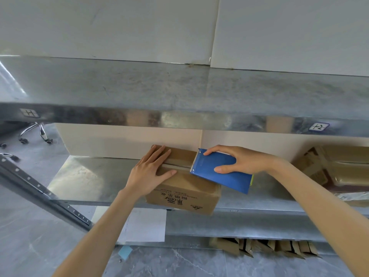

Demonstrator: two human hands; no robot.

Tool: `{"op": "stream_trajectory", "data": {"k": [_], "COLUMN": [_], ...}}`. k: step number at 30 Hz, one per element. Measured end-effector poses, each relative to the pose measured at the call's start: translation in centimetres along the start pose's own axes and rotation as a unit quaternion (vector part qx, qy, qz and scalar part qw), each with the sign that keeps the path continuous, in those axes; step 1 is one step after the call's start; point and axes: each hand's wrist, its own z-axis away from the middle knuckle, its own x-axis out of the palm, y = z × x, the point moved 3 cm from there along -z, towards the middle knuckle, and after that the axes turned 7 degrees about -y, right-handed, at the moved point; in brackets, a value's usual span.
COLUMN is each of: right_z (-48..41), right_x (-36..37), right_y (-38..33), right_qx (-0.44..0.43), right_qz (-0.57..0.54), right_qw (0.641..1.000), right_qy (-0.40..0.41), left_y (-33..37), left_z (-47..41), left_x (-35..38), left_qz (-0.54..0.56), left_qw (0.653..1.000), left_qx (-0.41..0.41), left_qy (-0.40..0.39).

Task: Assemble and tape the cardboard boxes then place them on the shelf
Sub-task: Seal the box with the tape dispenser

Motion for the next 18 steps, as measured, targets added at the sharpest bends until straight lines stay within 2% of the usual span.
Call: {"op": "stream_trajectory", "data": {"k": [18], "right_z": [2.7], "right_x": [-0.7], "right_y": [3.7], "right_qx": [-0.022], "right_qz": [-0.075], "right_qw": [0.997], "right_qy": [-0.001], "left_y": [0.5], "left_z": [0.2], "left_x": [-0.3], "left_qz": [-0.014], "left_qw": [1.000], "left_qx": [-0.008], "left_qy": [0.009]}}
